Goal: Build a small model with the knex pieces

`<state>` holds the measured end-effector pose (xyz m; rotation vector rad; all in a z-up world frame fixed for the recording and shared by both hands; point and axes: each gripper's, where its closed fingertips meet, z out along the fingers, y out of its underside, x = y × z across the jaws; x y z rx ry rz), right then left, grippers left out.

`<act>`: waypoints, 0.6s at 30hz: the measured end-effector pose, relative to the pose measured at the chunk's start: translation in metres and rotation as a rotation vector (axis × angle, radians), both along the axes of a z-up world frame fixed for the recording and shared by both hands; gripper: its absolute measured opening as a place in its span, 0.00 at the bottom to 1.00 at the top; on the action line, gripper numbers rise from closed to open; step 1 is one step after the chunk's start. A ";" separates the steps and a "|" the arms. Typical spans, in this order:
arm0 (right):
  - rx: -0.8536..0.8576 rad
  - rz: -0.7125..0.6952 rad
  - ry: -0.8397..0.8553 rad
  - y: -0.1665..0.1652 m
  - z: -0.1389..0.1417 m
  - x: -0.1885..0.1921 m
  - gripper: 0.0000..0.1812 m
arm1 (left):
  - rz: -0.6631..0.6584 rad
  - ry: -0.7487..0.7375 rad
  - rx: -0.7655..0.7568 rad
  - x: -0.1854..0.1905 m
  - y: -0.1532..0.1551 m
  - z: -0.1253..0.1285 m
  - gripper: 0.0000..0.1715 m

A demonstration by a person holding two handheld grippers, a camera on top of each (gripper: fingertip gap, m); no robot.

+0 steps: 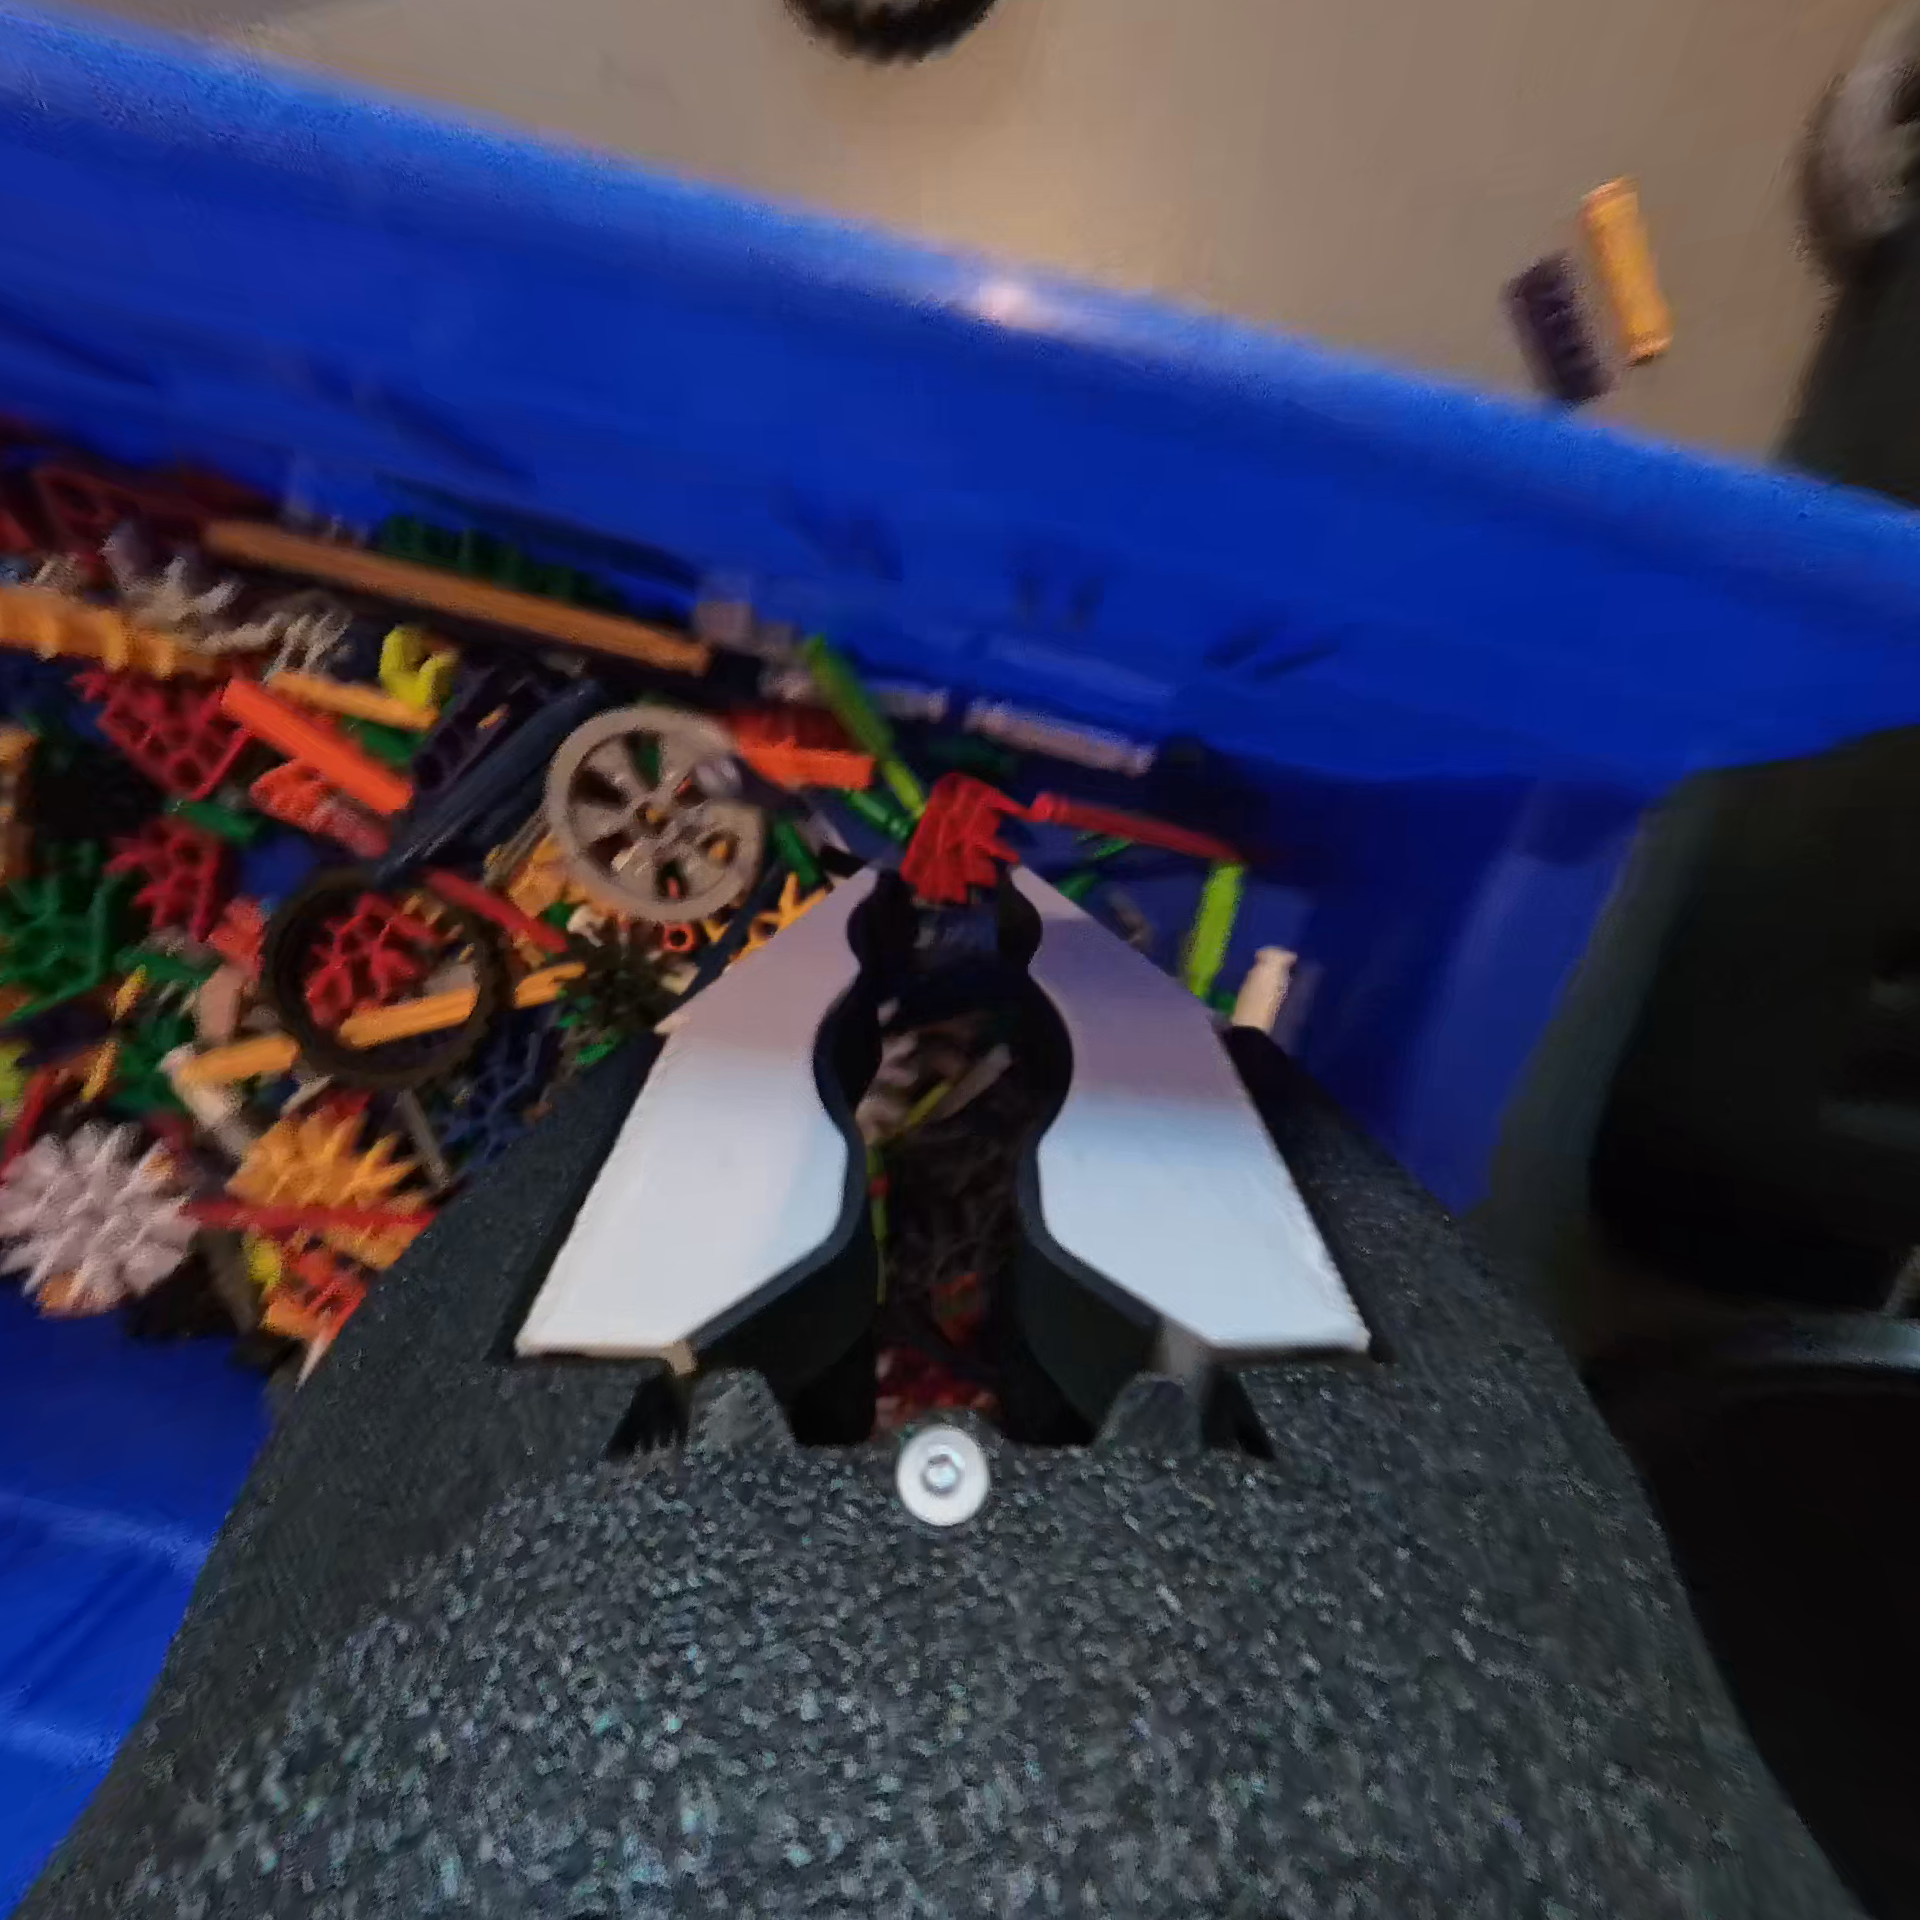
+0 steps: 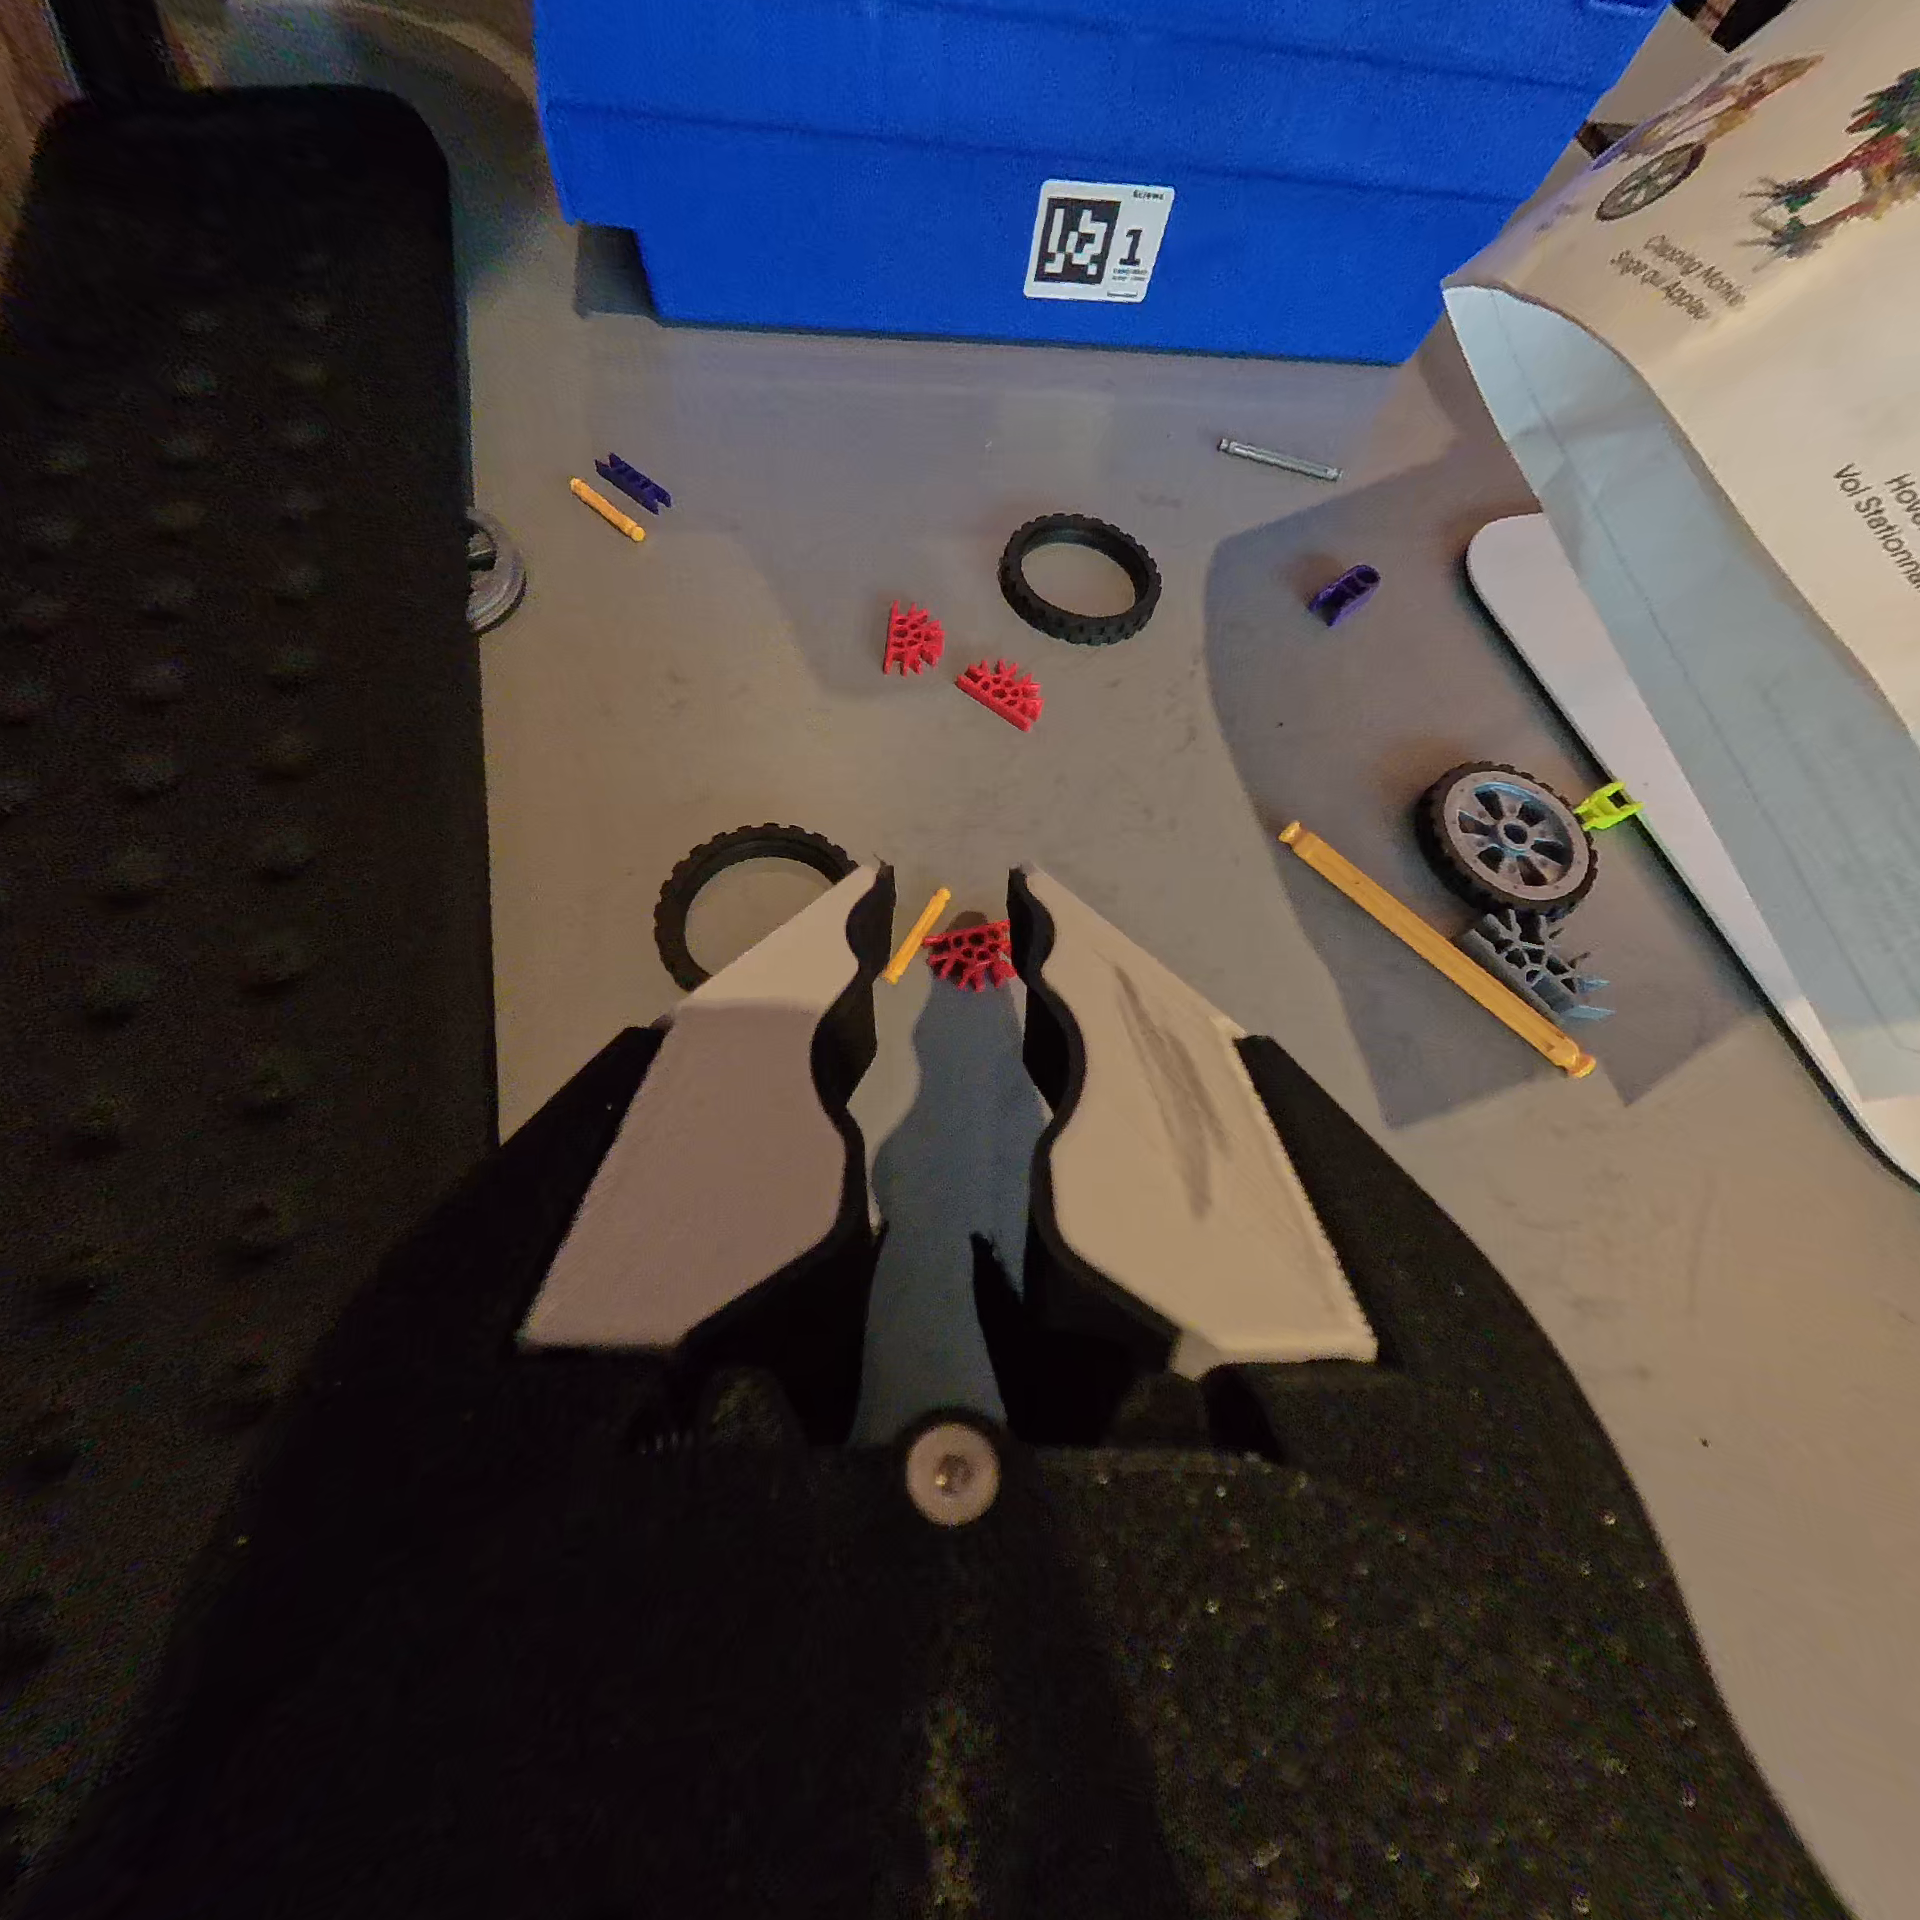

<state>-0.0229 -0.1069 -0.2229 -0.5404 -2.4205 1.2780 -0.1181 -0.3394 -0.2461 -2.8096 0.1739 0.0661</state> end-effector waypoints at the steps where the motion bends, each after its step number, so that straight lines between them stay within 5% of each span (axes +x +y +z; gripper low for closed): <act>1: 0.004 -0.001 -0.001 0.000 -0.001 -0.001 0.12 | 0.029 0.052 -0.025 -0.010 -0.005 -0.001 0.11; 11: 0.011 -0.015 -0.011 0.002 -0.003 -0.007 0.12 | 0.172 0.169 0.087 -0.055 -0.024 0.053 0.18; 18: 0.015 -0.015 -0.013 0.002 -0.003 -0.008 0.12 | 0.163 0.177 0.059 -0.059 -0.034 0.063 0.17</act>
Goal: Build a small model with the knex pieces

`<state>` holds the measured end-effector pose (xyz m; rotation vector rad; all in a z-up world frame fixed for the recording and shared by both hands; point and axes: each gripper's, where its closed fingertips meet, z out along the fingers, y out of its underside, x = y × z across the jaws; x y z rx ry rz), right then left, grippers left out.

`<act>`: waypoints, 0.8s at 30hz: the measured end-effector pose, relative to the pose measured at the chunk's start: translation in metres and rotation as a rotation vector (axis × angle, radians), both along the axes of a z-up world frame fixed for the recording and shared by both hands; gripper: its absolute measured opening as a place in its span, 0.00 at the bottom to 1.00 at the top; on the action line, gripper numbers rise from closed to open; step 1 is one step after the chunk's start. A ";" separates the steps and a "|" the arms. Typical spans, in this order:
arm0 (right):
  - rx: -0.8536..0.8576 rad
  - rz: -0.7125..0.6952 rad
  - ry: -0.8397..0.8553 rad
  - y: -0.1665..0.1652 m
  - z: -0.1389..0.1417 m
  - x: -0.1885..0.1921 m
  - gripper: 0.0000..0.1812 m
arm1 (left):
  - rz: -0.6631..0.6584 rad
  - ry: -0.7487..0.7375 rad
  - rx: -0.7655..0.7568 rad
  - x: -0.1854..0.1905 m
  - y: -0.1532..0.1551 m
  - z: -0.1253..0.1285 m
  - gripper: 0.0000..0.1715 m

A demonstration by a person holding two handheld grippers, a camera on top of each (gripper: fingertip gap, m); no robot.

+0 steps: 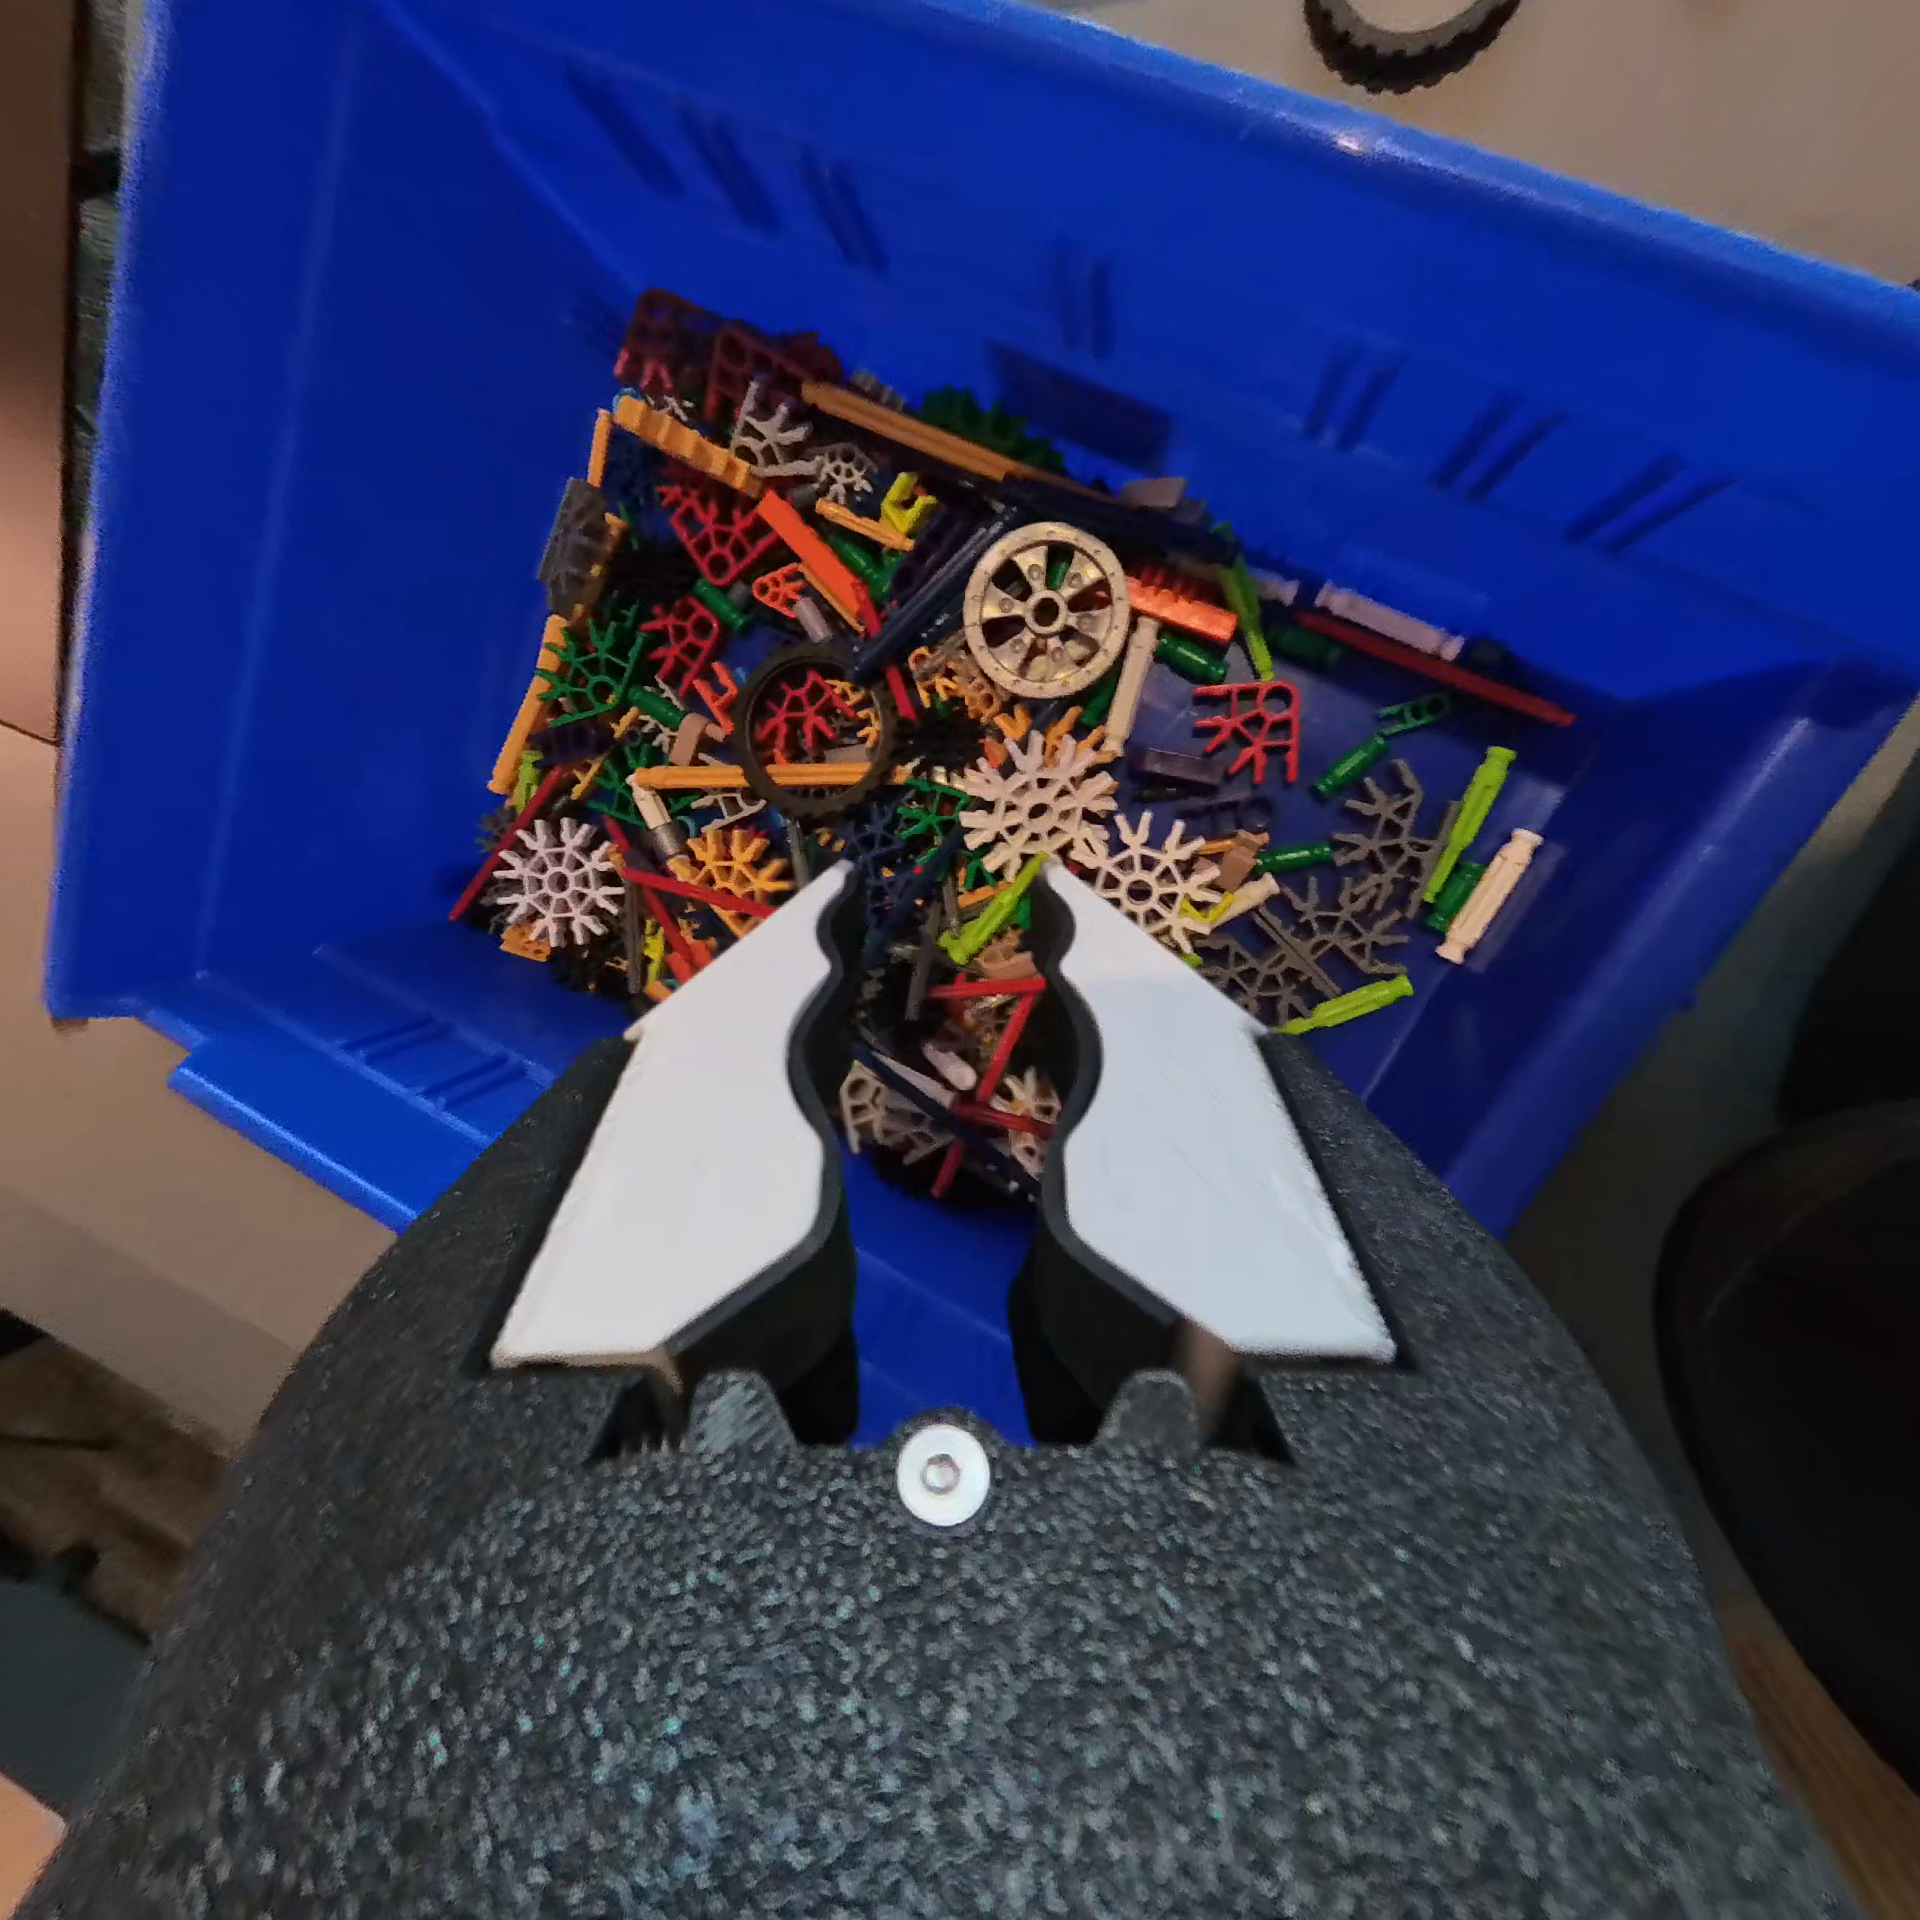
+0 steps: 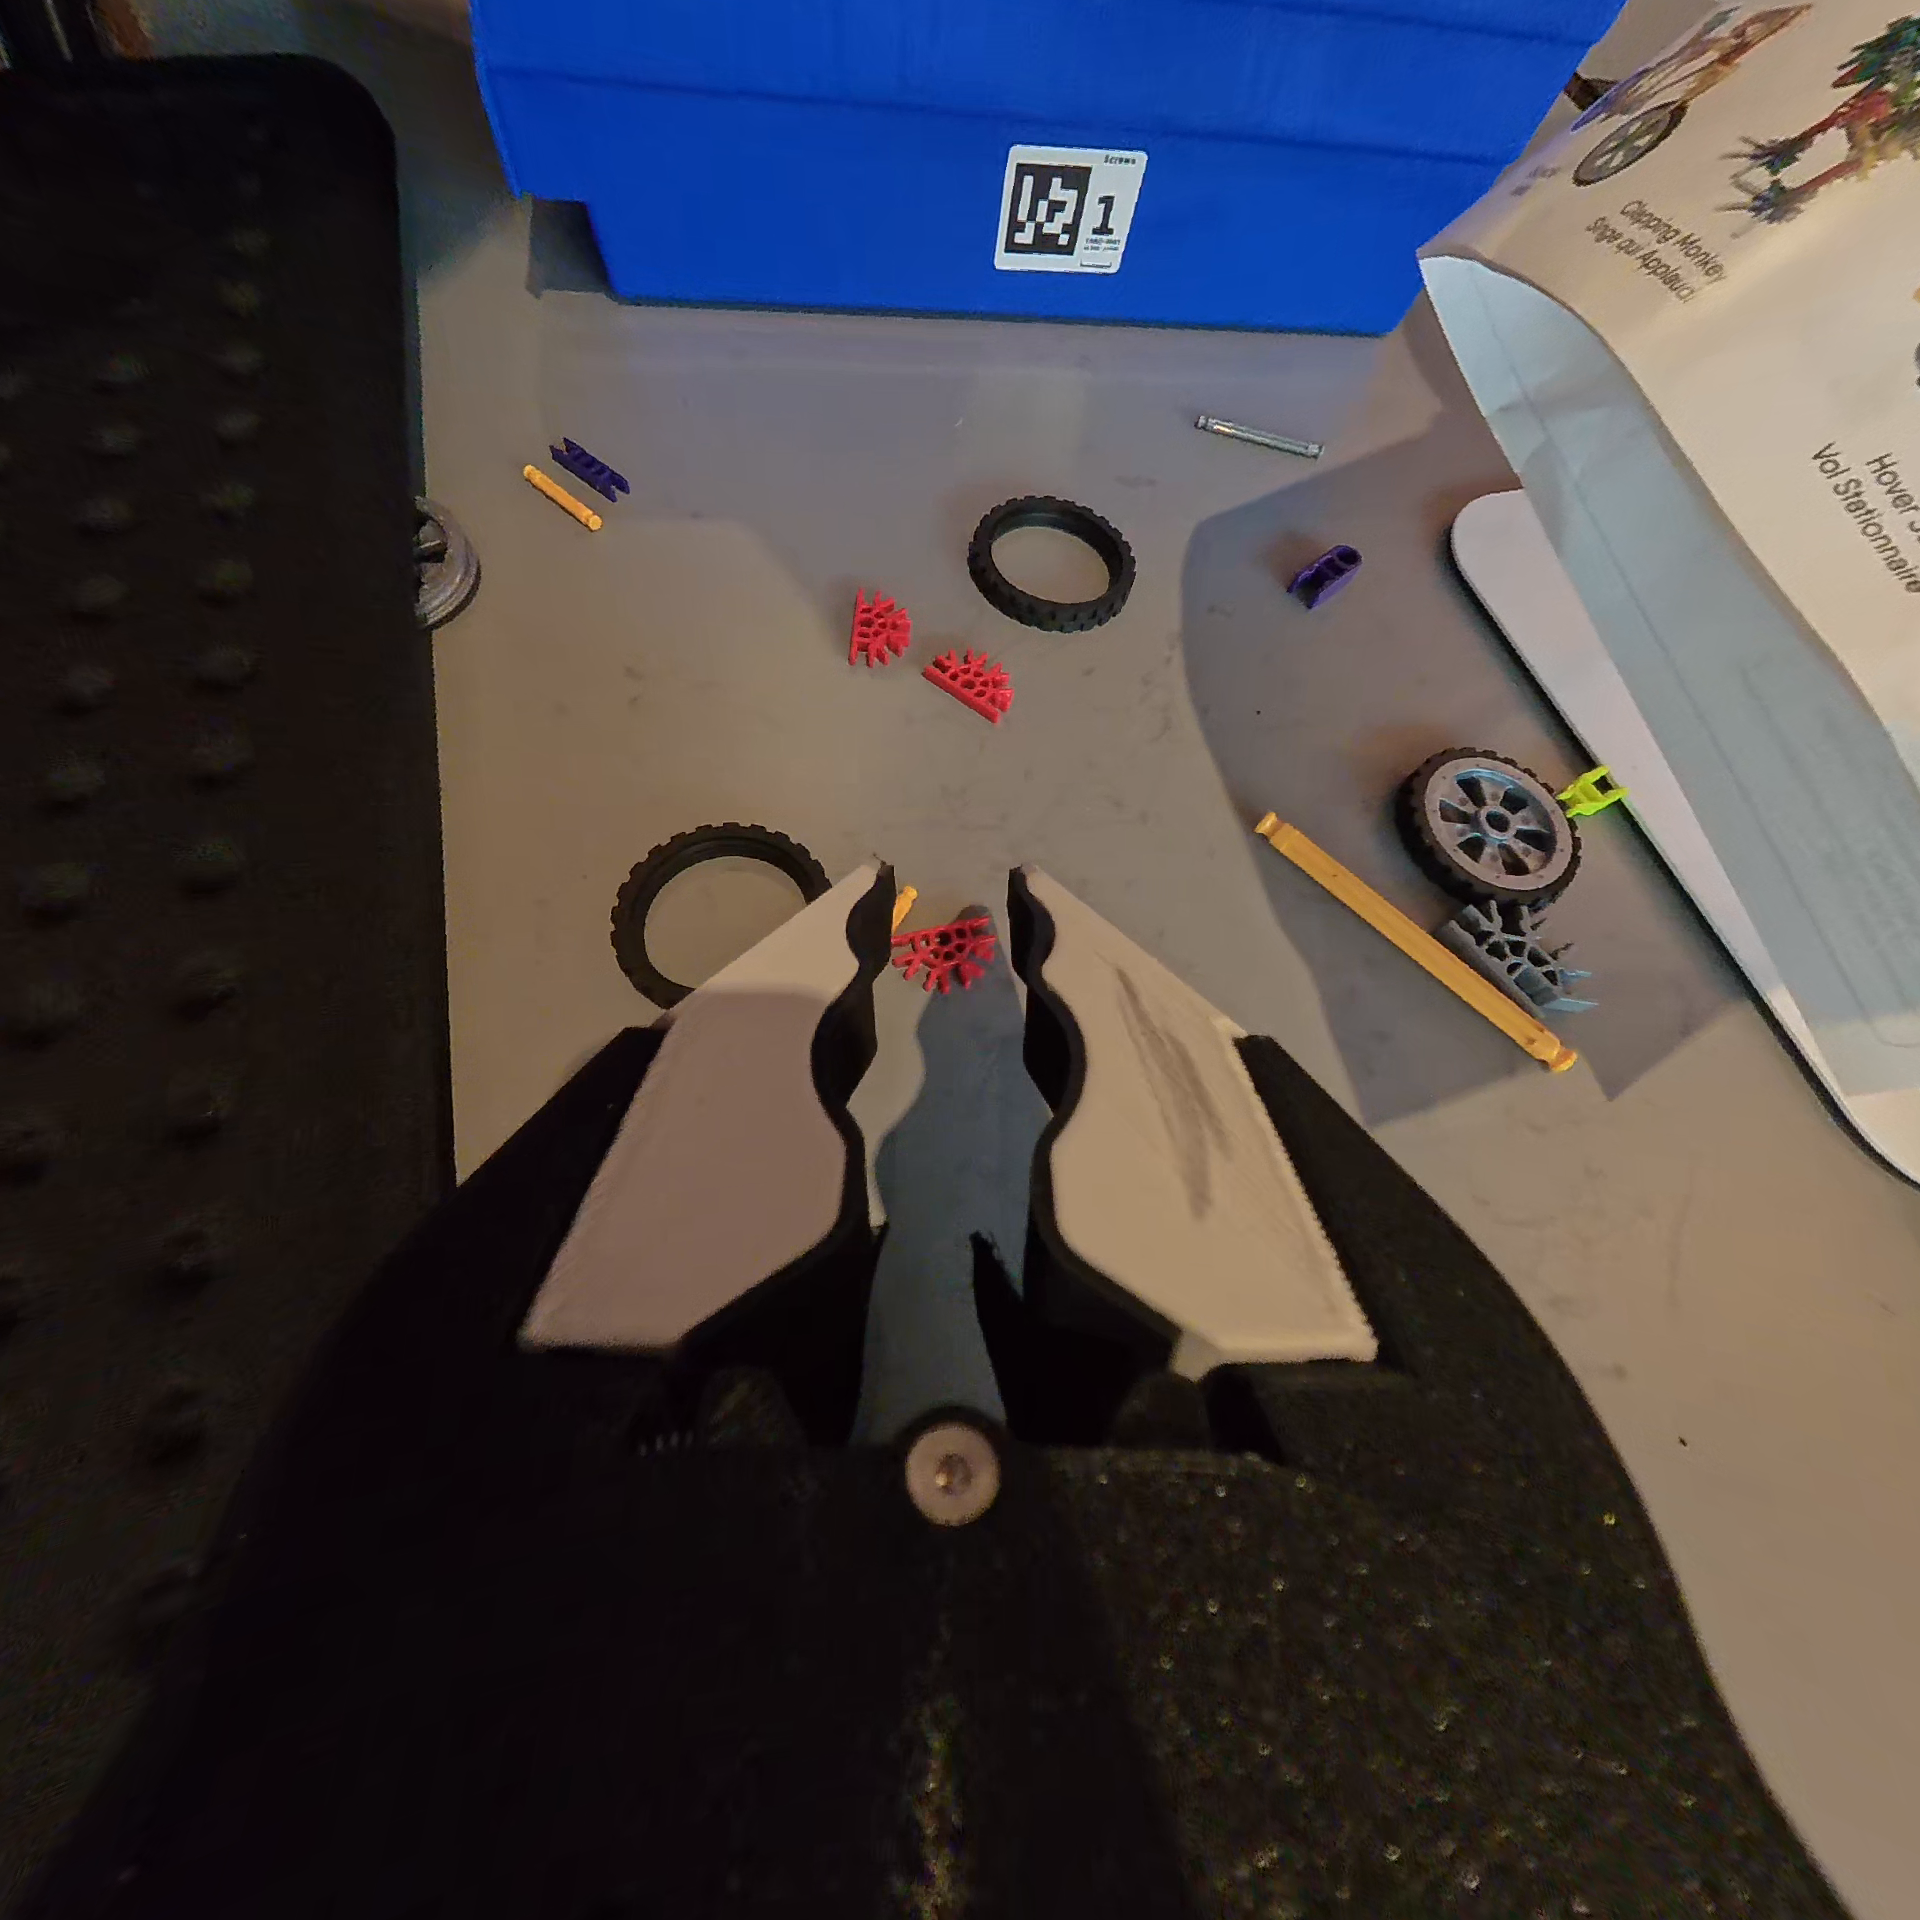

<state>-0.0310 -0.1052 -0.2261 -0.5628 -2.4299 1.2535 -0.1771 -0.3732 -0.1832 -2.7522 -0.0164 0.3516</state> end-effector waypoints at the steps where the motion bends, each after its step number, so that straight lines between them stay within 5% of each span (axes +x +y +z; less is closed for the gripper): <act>1: 0.001 0.001 0.000 0.000 0.000 0.000 0.12 | -0.009 -0.014 -0.022 0.003 -0.002 -0.002 0.16; 13: -0.003 0.009 0.004 0.000 0.001 -0.002 0.12 | -0.032 -0.152 -0.299 0.034 -0.049 -0.025 0.32; 24: -0.020 0.018 0.016 0.000 0.004 0.000 0.11 | -0.070 -0.024 -0.626 0.009 -0.073 -0.052 0.43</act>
